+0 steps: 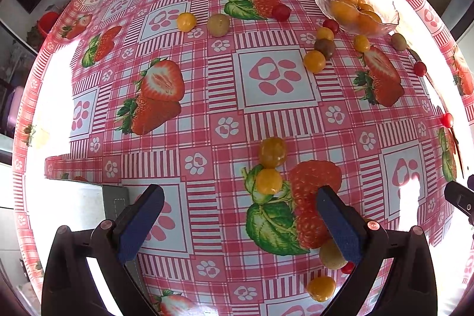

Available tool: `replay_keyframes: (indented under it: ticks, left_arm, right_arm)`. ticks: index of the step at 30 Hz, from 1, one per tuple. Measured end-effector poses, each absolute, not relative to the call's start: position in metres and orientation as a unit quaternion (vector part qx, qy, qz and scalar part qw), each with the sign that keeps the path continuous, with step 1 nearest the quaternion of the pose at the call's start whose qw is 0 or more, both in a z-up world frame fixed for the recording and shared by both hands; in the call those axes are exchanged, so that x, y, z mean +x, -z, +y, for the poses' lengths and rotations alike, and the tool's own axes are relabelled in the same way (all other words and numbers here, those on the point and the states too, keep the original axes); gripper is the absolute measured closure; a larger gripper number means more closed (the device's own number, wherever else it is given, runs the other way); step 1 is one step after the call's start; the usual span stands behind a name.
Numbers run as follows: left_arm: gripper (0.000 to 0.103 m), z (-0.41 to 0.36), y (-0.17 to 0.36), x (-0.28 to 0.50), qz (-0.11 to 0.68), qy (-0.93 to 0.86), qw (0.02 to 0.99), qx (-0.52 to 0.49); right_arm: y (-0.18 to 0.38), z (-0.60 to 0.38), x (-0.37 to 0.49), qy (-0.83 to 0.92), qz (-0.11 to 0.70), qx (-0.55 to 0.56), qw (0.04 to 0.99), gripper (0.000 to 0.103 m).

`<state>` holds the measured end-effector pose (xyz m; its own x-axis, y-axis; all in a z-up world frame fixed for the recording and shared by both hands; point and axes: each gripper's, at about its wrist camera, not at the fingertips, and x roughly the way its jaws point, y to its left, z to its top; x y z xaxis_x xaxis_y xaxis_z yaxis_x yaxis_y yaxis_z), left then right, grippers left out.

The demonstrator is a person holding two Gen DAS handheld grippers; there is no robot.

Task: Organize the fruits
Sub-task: 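Move both grippers down toward the loose cherry tomatoes on the tablecloth, then close the left gripper on a yellow cherry tomato while the right gripper grasps a red cherry tomato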

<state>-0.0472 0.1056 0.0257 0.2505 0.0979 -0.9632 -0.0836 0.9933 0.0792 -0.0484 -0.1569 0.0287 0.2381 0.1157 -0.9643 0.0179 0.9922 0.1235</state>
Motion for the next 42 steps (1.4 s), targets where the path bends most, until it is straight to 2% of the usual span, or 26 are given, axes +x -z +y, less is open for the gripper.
replay_keyframes:
  ticks: [7, 8, 9, 10, 12, 16, 18, 21, 22, 23, 24, 25, 27, 28, 30, 33, 42]
  left_arm:
    - [0.0, 0.101, -0.021, -0.024, 0.597, -0.057, 0.8, 0.01]
    - [0.005, 0.1, -0.021, -0.021, 0.595, -0.055, 0.802, 0.01]
    - [0.013, 0.099, -0.02, -0.019, 0.595, -0.054, 0.802, 0.011]
    - [0.014, 0.098, -0.018, -0.016, 0.597, -0.051, 0.8, 0.011]
    - [0.014, 0.097, -0.015, -0.011, 0.602, -0.05, 0.797, 0.008]
    - [0.015, 0.092, -0.014, -0.008, 0.599, -0.047, 0.799, 0.008]
    - [0.032, 0.09, -0.011, -0.007, 0.605, -0.041, 0.795, 0.004]
    - [0.033, 0.092, -0.01, -0.005, 0.606, -0.041, 0.794, -0.01]
    - [0.035, 0.093, -0.01, -0.004, 0.606, -0.037, 0.795, -0.017]
    - [0.043, 0.093, -0.01, -0.004, 0.605, -0.03, 0.795, -0.023]
    - [0.053, 0.093, -0.011, -0.004, 0.603, -0.027, 0.797, -0.021]
    - [0.058, 0.092, -0.012, -0.005, 0.601, -0.022, 0.799, -0.016]
    - [0.077, 0.087, -0.013, -0.006, 0.599, -0.011, 0.8, -0.01]
    - [0.077, 0.084, -0.014, -0.007, 0.597, -0.012, 0.802, 0.0]
    - [0.084, 0.085, -0.016, -0.01, 0.591, -0.01, 0.806, 0.002]
    - [0.088, 0.094, -0.023, -0.016, 0.583, 0.006, 0.812, -0.031]
    - [0.088, 0.106, -0.044, -0.033, 0.567, 0.02, 0.822, -0.05]
  right_arm:
    - [-0.032, -0.178, -0.015, -0.018, 0.574, 0.074, 0.815, 0.0]
    - [-0.031, -0.18, -0.012, -0.012, 0.576, 0.073, 0.814, 0.001]
    - [-0.029, -0.182, -0.007, -0.011, 0.576, 0.076, 0.814, 0.003]
    - [-0.026, -0.182, -0.003, -0.008, 0.584, 0.078, 0.808, 0.006]
    - [-0.022, -0.183, 0.004, -0.009, 0.585, 0.079, 0.807, 0.018]
    - [-0.016, -0.178, 0.016, -0.01, 0.585, 0.073, 0.808, 0.024]
    - [-0.012, -0.174, 0.021, -0.013, 0.59, 0.071, 0.804, 0.031]
    - [-0.005, -0.174, 0.029, -0.004, 0.596, 0.069, 0.8, 0.035]
    - [-0.005, -0.173, 0.03, -0.002, 0.593, 0.066, 0.802, 0.035]
    - [-0.005, -0.172, 0.031, 0.0, 0.592, 0.063, 0.803, 0.038]
    - [-0.004, -0.171, 0.032, 0.003, 0.591, 0.059, 0.804, 0.044]
    - [-0.004, -0.17, 0.033, 0.004, 0.59, 0.057, 0.806, 0.049]
    - [-0.003, -0.169, 0.036, -0.001, 0.588, 0.054, 0.807, 0.078]
    - [-0.003, -0.168, 0.037, -0.005, 0.588, 0.057, 0.807, 0.08]
    - [-0.003, -0.169, 0.036, -0.01, 0.587, 0.062, 0.807, 0.08]
    - [-0.007, -0.174, 0.031, -0.023, 0.581, 0.087, 0.809, 0.08]
    - [-0.024, -0.147, -0.001, -0.066, 0.578, 0.101, 0.807, 0.08]
